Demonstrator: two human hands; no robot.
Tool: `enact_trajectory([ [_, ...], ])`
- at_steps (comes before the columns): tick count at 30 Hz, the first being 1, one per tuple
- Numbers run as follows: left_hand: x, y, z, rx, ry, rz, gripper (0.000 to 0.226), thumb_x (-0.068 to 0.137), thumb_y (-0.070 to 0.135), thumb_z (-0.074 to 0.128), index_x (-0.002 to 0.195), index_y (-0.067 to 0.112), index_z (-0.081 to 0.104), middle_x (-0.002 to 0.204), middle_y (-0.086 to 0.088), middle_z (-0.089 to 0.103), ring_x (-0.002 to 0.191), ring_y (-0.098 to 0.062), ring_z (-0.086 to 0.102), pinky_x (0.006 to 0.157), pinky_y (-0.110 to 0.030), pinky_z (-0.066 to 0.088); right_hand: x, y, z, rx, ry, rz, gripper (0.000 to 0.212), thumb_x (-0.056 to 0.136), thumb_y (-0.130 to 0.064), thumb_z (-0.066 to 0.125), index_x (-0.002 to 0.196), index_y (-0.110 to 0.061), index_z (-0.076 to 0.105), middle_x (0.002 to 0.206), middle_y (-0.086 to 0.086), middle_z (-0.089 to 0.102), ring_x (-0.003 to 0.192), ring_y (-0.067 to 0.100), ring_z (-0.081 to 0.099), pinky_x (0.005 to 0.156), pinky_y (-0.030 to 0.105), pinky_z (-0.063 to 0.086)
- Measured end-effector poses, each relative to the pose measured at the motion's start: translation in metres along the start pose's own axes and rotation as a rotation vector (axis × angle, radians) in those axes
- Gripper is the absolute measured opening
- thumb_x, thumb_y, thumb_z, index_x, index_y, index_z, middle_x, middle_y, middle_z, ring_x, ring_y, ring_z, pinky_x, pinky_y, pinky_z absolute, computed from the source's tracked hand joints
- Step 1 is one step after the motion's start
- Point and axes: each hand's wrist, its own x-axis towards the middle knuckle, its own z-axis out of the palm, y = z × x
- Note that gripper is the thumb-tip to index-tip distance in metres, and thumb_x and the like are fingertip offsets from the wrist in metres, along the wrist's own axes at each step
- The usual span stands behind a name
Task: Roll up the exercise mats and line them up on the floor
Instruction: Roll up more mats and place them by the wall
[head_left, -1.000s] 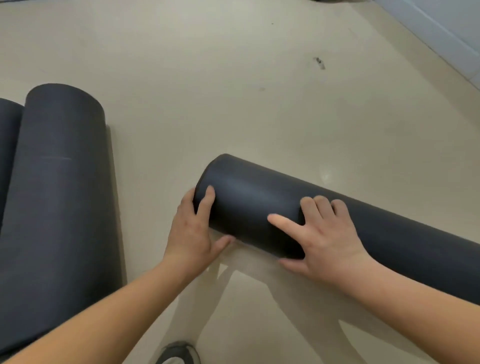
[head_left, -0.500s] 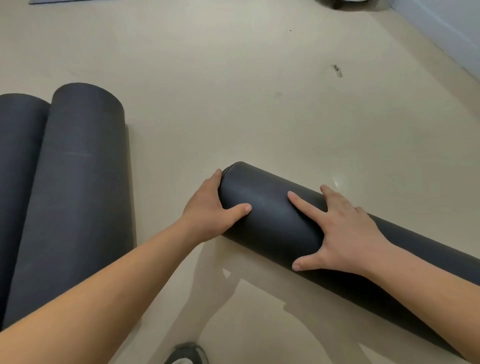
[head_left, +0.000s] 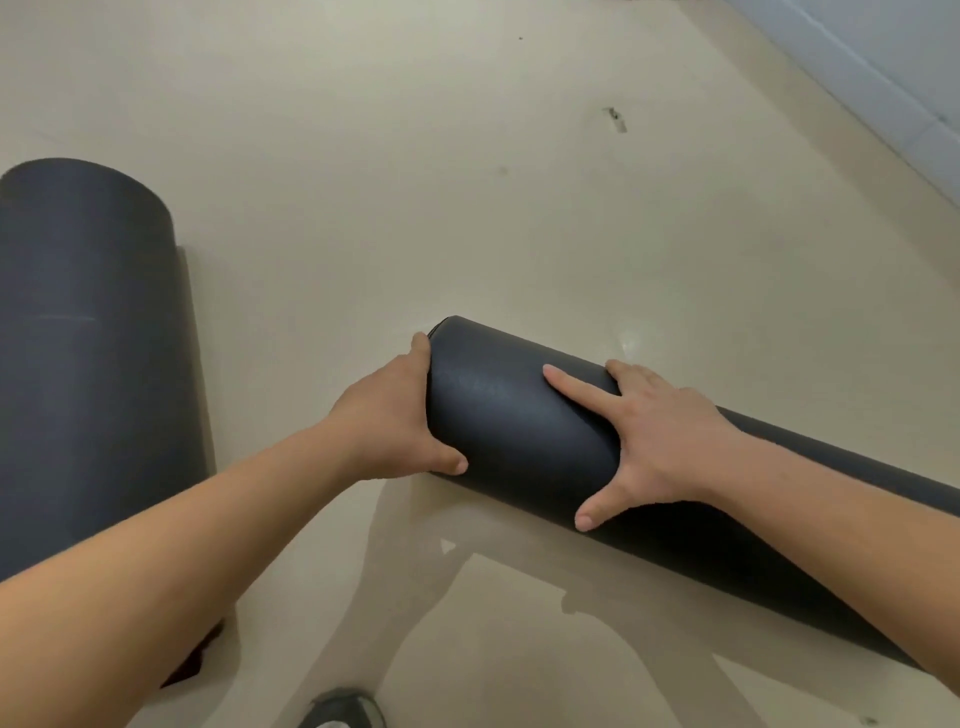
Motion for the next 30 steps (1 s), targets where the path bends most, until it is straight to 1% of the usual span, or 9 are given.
enact_trajectory([
  [2, 0.003, 0.009, 0.007, 0.084, 0.016, 0.029, 0.142, 0.061, 0.054, 0.093, 0.164, 0.032, -0.002, 0.135, 0.007, 0.054, 0.115, -0.023, 0.059, 0.089, -0.039, 0.054, -0.006, 0.014, -0.004, -0.009, -0.038, 0.01, 0.147, 0.045, -0.092, 0.075, 0.141, -0.068, -0.033, 0.164, 0.009, 0.017, 0.15, 0.033, 0.024, 0.108, 0.05, 0.045],
  [5, 0.014, 0.034, 0.023, 0.114, 0.019, 0.102, 0.143, 0.066, 0.055, 0.092, 0.164, 0.039, -0.011, 0.147, 0.003, 0.048, 0.125, -0.026, 0.056, 0.098, -0.043, 0.053, -0.03, 0.048, 0.004, -0.022, -0.022, 0.064, 0.143, 0.049, -0.094, 0.072, 0.143, -0.066, -0.032, 0.16, 0.008, 0.025, 0.146, 0.031, 0.031, 0.105, 0.045, 0.048],
  [7, 0.026, 0.054, 0.03, 0.138, 0.003, 0.145, 0.142, 0.067, 0.057, 0.09, 0.163, 0.04, -0.013, 0.15, 0.002, 0.044, 0.127, -0.027, 0.055, 0.1, -0.045, 0.053, -0.053, 0.076, 0.016, -0.034, -0.015, 0.109, 0.142, 0.05, -0.093, 0.072, 0.144, -0.065, -0.032, 0.164, 0.008, 0.02, 0.149, 0.031, 0.029, 0.108, 0.045, 0.045],
  [13, 0.058, 0.13, 0.05, 0.311, -0.028, 0.26, 0.14, 0.068, 0.063, 0.088, 0.163, 0.037, -0.012, 0.15, -0.001, 0.043, 0.128, -0.029, 0.054, 0.097, -0.046, 0.054, -0.104, 0.14, 0.049, 0.095, 0.025, 0.283, 0.142, 0.049, -0.087, 0.077, 0.142, -0.07, -0.029, 0.168, 0.008, 0.009, 0.154, 0.031, 0.02, 0.114, 0.049, 0.041],
  [15, 0.063, 0.154, 0.058, 0.407, -0.009, 0.299, 0.139, 0.069, 0.066, 0.086, 0.164, 0.032, -0.009, 0.15, -0.003, 0.04, 0.132, -0.029, 0.048, 0.097, -0.045, 0.053, -0.116, 0.152, 0.06, 0.13, 0.048, 0.317, 0.144, 0.048, -0.086, 0.078, 0.142, -0.069, -0.03, 0.169, 0.007, 0.006, 0.155, 0.031, 0.016, 0.116, 0.05, 0.039],
  [18, 0.067, 0.192, 0.068, 0.531, 0.025, 0.373, 0.133, 0.071, 0.064, 0.086, 0.165, 0.026, 0.001, 0.158, -0.006, 0.029, 0.141, -0.03, 0.033, 0.103, -0.043, 0.05, -0.139, 0.17, 0.075, 0.147, 0.067, 0.379, 0.149, 0.047, -0.084, 0.08, 0.142, -0.066, -0.034, 0.169, 0.007, 0.002, 0.156, 0.031, 0.012, 0.119, 0.054, 0.033],
  [20, 0.069, 0.219, 0.075, 0.589, 0.011, 0.423, 0.127, 0.074, 0.06, 0.085, 0.165, 0.031, 0.002, 0.157, -0.009, 0.029, 0.141, -0.032, 0.03, 0.105, -0.044, 0.05, -0.15, 0.181, 0.084, 0.164, 0.075, 0.409, 0.148, 0.05, -0.082, 0.08, 0.143, -0.064, -0.034, 0.169, 0.006, 0.001, 0.156, 0.032, 0.01, 0.119, 0.056, 0.031],
  [24, 0.069, 0.272, 0.096, 0.674, -0.04, 0.526, 0.113, 0.085, 0.057, 0.078, 0.163, 0.045, -0.004, 0.156, -0.013, 0.027, 0.138, -0.033, 0.031, 0.102, -0.042, 0.048, -0.176, 0.214, 0.101, 0.226, 0.092, 0.464, 0.147, 0.054, -0.077, 0.082, 0.144, -0.063, -0.032, 0.169, 0.007, 0.0, 0.156, 0.033, 0.01, 0.119, 0.059, 0.03],
  [30, 0.057, 0.363, 0.154, 0.772, -0.078, 0.672, 0.111, 0.09, 0.06, 0.07, 0.163, 0.044, -0.011, 0.158, -0.018, 0.022, 0.137, -0.034, 0.034, 0.102, -0.041, 0.048, -0.247, 0.271, 0.144, 0.321, 0.083, 0.592, 0.145, 0.059, -0.07, 0.085, 0.145, -0.063, -0.032, 0.171, 0.005, -0.006, 0.158, 0.032, 0.003, 0.124, 0.062, 0.018],
])
